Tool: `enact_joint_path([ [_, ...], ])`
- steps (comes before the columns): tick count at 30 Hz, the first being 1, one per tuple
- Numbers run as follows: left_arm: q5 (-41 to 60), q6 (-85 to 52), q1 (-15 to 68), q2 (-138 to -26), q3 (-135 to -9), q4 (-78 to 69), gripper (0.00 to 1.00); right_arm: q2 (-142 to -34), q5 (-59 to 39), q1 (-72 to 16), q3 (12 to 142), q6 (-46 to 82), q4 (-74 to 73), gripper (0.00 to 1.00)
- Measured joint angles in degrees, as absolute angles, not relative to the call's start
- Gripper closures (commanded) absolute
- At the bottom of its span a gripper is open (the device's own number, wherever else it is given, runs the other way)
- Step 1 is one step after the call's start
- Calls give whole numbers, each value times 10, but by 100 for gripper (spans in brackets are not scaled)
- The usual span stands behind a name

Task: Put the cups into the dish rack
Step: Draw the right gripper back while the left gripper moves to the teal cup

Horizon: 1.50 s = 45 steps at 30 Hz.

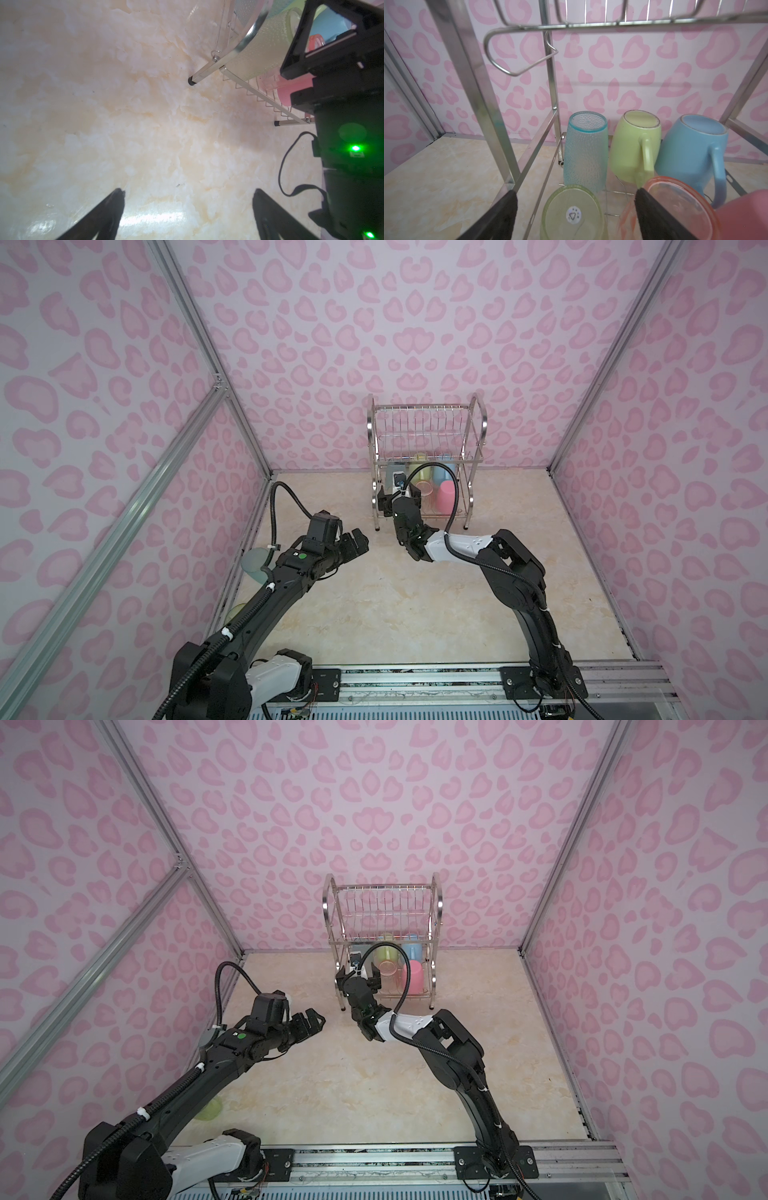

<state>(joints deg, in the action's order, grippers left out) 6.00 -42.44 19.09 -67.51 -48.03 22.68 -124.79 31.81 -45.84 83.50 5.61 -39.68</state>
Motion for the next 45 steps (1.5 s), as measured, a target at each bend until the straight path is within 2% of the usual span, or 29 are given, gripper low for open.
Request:
enact_joint_path([
  [15,33,-420,191,-681,-503,261,0,-1083,306,-468,621,59,-437,13],
  [27,-47,-394,178,-696,-597,389,4,-962,159,-473,498,62,-368,21],
  [37,-105,-359,116,-731,-685,492,11,-902,30,-481,436,52,-366,27],
  [45,-144,-336,38,-764,-697,526,14,-887,-33,-488,436,18,-317,34],
])
